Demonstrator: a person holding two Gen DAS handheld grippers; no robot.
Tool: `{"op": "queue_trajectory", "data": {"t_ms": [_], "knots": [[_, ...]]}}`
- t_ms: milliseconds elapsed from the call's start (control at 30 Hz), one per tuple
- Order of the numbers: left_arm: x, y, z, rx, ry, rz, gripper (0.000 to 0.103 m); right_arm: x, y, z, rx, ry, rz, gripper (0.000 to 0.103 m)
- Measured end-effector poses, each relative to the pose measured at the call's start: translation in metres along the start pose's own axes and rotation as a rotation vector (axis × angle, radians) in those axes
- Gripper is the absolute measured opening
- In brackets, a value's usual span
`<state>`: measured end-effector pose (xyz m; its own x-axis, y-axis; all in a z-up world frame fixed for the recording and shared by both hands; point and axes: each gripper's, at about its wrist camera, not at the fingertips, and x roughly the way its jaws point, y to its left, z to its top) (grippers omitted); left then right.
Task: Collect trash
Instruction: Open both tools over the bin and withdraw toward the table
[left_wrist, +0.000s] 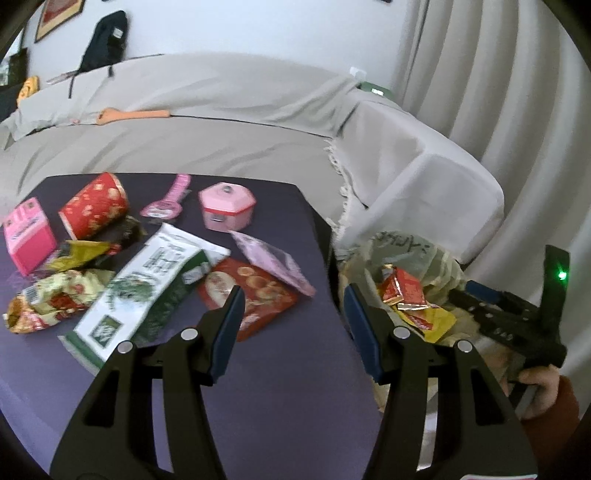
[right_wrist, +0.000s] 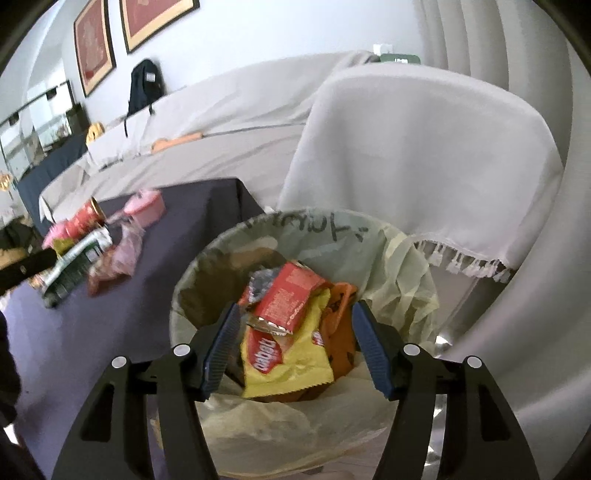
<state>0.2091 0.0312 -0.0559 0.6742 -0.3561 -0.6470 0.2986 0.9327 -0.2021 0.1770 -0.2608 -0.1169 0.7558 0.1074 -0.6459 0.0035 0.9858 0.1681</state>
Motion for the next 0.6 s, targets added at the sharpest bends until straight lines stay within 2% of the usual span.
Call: {"op": "queue_trajectory", "data": {"t_ms": [267,467,600], "knots": [[-0.035,0.043,-0.006,-0.023,-0.062,0.135,0.053,-0.013,0.035,0.014,-0.039,-0.041,0.057,0.06],[-0.057,0.089,-0.015,-0.09,-0.08,0.193,0.053,-0.014,0.087,0.022,-0.13,-0.05,0.124,0.06],[-0.071,0.122,-0.024,-0.147,-0.09,0.225,0.053,-0.014,0.123,0.025,-0.223,-0.071,0.115,0.06]]}}
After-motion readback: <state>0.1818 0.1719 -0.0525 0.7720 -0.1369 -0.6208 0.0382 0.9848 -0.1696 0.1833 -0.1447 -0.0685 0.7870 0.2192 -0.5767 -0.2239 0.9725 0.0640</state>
